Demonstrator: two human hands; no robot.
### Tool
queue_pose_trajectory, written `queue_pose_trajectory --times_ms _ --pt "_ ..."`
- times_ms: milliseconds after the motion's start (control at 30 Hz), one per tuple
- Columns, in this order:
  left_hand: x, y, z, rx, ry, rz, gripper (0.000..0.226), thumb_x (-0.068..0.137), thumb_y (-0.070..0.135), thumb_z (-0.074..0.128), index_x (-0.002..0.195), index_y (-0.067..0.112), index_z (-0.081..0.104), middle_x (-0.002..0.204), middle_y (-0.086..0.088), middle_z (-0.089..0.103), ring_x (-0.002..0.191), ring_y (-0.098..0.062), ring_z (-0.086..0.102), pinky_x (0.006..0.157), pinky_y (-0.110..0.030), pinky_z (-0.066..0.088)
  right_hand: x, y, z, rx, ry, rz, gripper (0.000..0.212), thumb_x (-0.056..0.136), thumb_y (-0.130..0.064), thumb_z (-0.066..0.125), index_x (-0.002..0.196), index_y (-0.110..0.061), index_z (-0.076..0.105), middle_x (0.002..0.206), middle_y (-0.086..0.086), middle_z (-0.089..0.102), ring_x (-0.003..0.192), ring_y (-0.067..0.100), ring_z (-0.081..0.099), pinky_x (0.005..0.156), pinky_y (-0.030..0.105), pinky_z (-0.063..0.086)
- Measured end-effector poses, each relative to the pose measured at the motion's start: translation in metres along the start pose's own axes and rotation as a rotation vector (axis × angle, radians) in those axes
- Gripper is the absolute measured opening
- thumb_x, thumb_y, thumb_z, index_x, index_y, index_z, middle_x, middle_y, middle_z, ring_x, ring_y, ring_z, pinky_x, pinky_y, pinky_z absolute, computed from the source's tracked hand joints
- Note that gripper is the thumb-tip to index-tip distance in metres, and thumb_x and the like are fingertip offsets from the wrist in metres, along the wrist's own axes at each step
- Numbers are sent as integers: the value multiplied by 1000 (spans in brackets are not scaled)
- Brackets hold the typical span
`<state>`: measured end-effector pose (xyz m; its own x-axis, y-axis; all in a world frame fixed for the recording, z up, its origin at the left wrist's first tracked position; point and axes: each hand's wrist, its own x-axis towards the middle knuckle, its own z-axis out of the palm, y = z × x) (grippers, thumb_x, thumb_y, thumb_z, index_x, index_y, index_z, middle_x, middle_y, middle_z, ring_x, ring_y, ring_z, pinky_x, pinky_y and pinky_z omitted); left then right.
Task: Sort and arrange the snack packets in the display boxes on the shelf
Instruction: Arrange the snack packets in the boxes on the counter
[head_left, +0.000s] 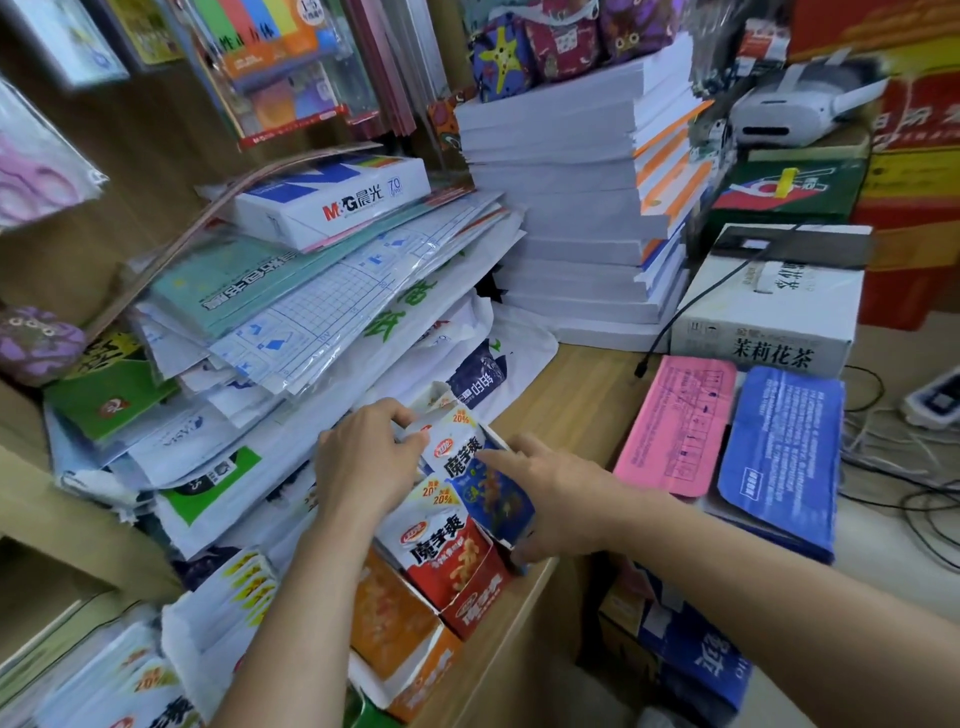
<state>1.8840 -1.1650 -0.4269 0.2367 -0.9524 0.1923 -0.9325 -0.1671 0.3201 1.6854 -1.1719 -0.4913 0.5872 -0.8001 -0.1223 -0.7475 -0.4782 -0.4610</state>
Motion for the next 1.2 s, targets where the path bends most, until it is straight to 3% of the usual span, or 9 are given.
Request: queue_pose_trajectory --times_ms 167,333,433,533,667,800,933,1000,1200 --pt "4 -4 5 -13 100 -8 13 98 35 58 104 25 63 74 11 60 77 -22 56 95 -42 44 2 11 2 -10 -12 -2 113 73 -40 84 155 -45 7 137 -7 33 118 21 54 91 43 56" --pt "1 -3 1 -55 62 -25 11 94 39 62 94 28 61 82 9 64 90 -25 62 96 -45 45 8 12 -2 49 -106 22 98 75 -62 66 156 -43 14 143 -4 26 135 27 36 107 48 43" --pt "-3 -2 -3 -107 -6 -32 18 87 40 72 81 31 57 93 5 70 93 -25 66 95 -44 48 11 7 -5 111 -119 83 70 89 -61 52 153 -38 34 147 -3 27 139 31 26 113 48 32" --pt "-4 -1 -7 -163 -41 -62 27 79 39 81 68 31 58 95 8 70 96 -22 65 97 -45 47 11 5 -1 -6 -92 103 52 100 -47 47 150 -43 37 147 -2 30 134 31 33 109 49 38" --pt "0 -6 -11 -269 -68 -85 24 79 44 80 64 27 70 98 11 70 102 -24 65 102 -51 44 11 4 -1 -24 139 63 56 89 -43 69 141 -39 51 137 -1 42 126 26 43 99 43 46" --pt "0 -9 -12 -296 -23 -68 26 89 44 70 68 29 74 98 16 69 107 -23 65 104 -51 43 14 3 -5 37 430 -44 78 80 -36 81 147 -38 42 139 -3 39 122 21 43 98 38 46" --pt "0 -9 -13 -255 -17 -71 17 86 33 74 70 28 75 79 26 60 99 -19 66 98 -45 48 24 3 -3 49 430 -105 93 78 -41 82 152 -48 26 151 -2 27 125 20 39 107 40 42" --pt "1 -10 -10 -215 -10 -62 17 84 30 73 71 20 76 75 16 60 96 -21 67 94 -43 49 30 2 -3 47 398 -98 92 81 -42 79 152 -50 21 153 -2 22 128 22 36 109 42 40" --pt "4 -15 -5 -276 8 -70 28 81 40 79 55 38 69 114 13 73 107 -18 66 98 -47 48 37 -1 -2 120 470 -127 42 90 -26 72 129 -31 58 139 -3 41 120 23 42 101 36 42"
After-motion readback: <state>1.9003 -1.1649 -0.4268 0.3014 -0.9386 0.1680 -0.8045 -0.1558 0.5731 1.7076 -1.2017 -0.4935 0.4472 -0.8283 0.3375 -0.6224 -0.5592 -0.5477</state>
